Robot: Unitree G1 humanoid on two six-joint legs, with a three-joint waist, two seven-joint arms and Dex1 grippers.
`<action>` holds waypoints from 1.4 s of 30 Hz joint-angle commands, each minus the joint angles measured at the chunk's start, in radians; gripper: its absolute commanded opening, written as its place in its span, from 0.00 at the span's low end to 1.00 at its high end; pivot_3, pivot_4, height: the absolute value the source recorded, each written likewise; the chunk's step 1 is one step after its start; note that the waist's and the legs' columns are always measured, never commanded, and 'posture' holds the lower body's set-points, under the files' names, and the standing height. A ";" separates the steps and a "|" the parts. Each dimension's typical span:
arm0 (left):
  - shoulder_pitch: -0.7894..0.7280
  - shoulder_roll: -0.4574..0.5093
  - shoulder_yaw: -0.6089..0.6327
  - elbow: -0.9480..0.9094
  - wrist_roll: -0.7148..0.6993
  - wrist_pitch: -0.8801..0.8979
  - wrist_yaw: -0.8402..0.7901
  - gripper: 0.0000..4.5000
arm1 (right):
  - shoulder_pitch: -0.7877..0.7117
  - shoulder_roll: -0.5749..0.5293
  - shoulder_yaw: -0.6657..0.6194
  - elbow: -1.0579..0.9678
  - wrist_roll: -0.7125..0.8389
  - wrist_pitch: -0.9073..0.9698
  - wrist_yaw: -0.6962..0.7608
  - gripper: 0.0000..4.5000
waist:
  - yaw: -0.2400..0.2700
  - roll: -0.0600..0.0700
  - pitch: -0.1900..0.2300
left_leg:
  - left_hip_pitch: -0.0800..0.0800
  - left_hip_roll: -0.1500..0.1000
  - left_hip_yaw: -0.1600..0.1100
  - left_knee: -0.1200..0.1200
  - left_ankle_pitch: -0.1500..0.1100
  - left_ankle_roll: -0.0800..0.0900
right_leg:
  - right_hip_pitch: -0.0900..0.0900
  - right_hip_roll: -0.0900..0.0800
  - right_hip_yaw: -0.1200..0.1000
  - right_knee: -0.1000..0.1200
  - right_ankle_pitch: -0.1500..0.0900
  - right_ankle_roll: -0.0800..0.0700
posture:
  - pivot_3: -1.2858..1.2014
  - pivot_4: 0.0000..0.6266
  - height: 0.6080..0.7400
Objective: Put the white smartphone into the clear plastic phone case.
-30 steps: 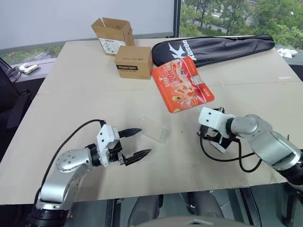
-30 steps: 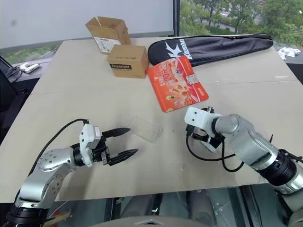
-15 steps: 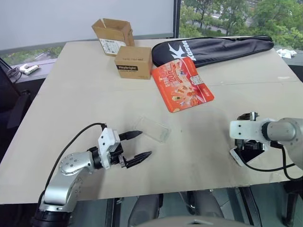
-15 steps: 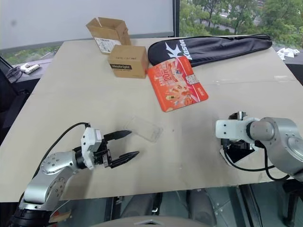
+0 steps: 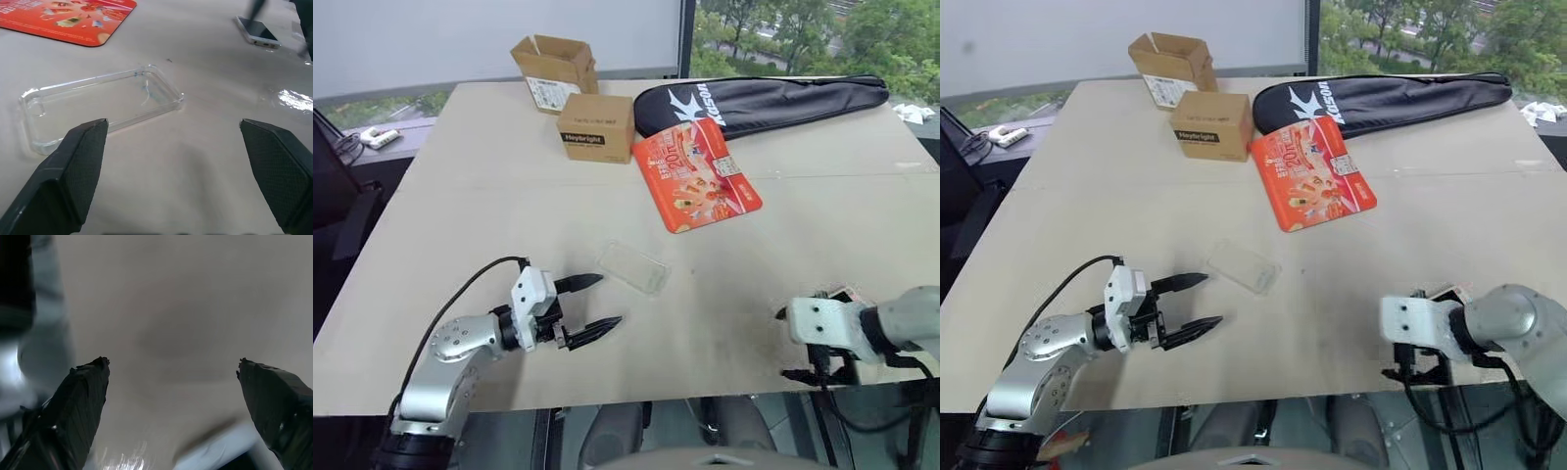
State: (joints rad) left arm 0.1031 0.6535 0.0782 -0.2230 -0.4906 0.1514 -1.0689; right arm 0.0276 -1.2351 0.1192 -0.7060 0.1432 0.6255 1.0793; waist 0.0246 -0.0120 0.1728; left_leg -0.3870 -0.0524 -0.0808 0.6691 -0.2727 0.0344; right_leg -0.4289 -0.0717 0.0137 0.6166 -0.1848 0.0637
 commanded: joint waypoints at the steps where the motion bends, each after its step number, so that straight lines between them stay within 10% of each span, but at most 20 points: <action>1: -0.016 0.008 0.013 -0.006 0.002 -0.014 -0.008 0.99 | 0.014 -0.046 -0.012 0.102 -0.128 -0.173 -0.035 1.00 | -0.010 0.000 0.000 | 0.001 0.001 0.001 0.000 0.000 0.000 | 0.000 0.000 0.000 0.000 -0.001 0.001 | 0.52 0.24 1.00; 22: -0.016 0.007 0.012 -0.054 -0.006 0.022 0.023 0.99 | -0.235 -0.011 0.076 0.568 -0.579 -0.699 -0.171 1.00 | -0.015 -0.001 -0.001 | 0.006 0.002 0.007 0.001 0.000 0.000 | 0.002 0.000 0.004 0.004 0.000 -0.002 | 0.52 0.24 1.00; 42: 0.009 0.014 0.032 -0.117 -0.016 0.056 0.067 0.99 | -0.567 0.387 0.126 0.762 -0.668 -0.730 -0.285 1.00 | -0.038 -0.009 0.002 | 0.020 0.007 0.016 -0.002 -0.002 -0.001 | 0.008 0.000 0.004 0.006 0.004 -0.001 | 0.52 0.24 1.00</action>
State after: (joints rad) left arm 0.1154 0.6573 0.0797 -0.3050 -0.4940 0.2103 -1.0039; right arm -0.5284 -0.8391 0.2962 0.0766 -0.5397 -0.1215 0.8110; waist -0.0135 -0.0209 0.1745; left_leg -0.3686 -0.0458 -0.0650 0.6669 -0.2749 0.0339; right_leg -0.4216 -0.0721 0.0174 0.6218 -0.1812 0.0625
